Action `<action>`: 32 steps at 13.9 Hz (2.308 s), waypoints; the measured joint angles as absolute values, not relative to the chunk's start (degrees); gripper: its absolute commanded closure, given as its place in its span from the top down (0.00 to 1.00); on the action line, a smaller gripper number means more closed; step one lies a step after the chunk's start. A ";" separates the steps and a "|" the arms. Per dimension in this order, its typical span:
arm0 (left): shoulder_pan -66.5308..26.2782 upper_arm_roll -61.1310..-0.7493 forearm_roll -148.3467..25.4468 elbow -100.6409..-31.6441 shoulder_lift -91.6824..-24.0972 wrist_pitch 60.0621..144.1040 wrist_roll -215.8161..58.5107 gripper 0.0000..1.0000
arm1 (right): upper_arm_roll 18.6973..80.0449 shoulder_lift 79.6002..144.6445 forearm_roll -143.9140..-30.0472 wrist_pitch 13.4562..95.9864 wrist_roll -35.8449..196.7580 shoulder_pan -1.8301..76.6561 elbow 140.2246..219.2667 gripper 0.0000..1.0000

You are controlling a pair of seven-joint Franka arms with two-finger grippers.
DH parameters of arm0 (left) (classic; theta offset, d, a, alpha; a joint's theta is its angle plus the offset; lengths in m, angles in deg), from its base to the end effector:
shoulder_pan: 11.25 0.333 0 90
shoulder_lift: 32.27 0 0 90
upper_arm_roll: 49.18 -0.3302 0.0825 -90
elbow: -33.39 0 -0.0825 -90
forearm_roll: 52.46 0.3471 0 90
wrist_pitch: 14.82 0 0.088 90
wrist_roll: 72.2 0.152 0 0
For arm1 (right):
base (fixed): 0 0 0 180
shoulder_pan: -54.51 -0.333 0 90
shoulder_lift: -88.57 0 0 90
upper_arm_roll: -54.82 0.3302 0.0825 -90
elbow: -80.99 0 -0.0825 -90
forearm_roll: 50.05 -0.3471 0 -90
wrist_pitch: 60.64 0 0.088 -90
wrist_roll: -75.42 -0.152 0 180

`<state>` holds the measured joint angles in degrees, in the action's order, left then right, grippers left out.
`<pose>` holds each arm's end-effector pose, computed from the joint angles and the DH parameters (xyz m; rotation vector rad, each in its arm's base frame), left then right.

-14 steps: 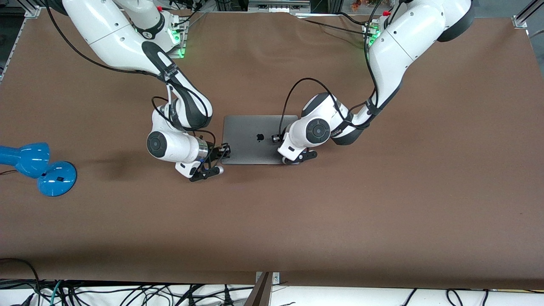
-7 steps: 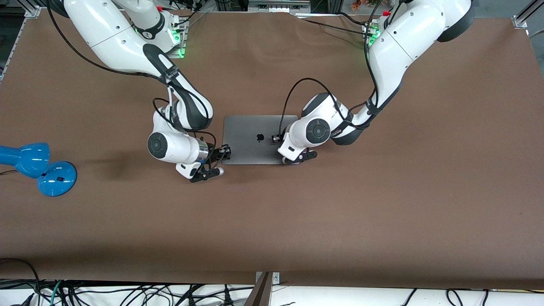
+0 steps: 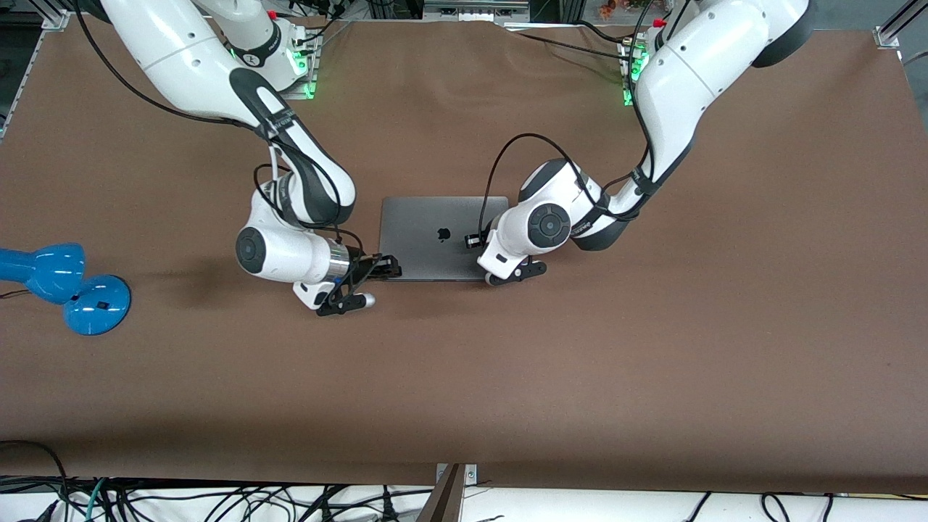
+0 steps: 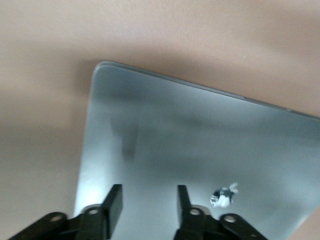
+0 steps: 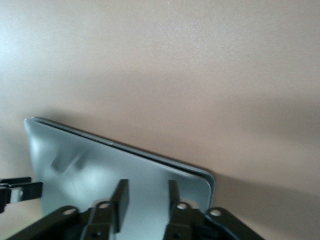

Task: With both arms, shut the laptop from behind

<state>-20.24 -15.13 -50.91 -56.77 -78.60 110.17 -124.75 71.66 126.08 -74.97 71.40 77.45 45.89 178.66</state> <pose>0.5232 -0.4149 0.2121 2.8519 0.4083 -0.5041 0.5910 0.2864 0.2232 -2.6556 -0.1608 0.1962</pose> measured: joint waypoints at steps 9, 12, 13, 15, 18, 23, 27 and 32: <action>-9.28 -15.12 -50.03 -56.04 -57.54 82.38 -110.64 1.00 | 66.38 106.81 -60.96 46.88 73.36 53.39 177.69 1.00; -4.21 -15.17 -50.03 -56.07 -51.52 76.15 -104.12 1.00 | 65.20 102.48 -53.16 40.42 71.15 53.40 175.76 1.00; -2.07 -15.20 -50.03 -56.10 -49.73 74.53 -101.20 1.00 | 64.27 101.33 -51.42 39.08 71.11 53.44 174.98 1.00; 2.77 -15.29 -50.03 -56.15 -46.60 71.58 -94.12 1.00 | 61.84 98.83 -49.65 38.02 71.12 53.57 173.90 1.00; 9.04 -15.39 -50.03 -56.22 -42.71 68.94 -88.38 1.00 | 58.63 95.21 -49.44 36.64 71.17 53.76 173.61 1.00; 17.25 -15.48 -50.02 -56.37 -37.21 68.80 -80.98 1.00 | 57.52 91.11 -49.44 32.78 71.12 54.07 173.58 1.00; 19.39 -15.38 -51.64 -62.31 -31.96 70.38 -80.38 1.00 | 57.52 89.29 -49.44 28.60 71.10 54.60 174.13 1.00; 19.54 -15.65 -53.59 -74.72 -21.48 77.25 -75.93 1.00 | 57.52 88.95 -49.45 28.48 71.10 54.97 174.61 1.00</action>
<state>19.54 -15.65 -53.59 -74.72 -21.48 77.25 -75.93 57.52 88.95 -49.45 28.48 71.10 54.97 174.61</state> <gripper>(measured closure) 0.000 0.000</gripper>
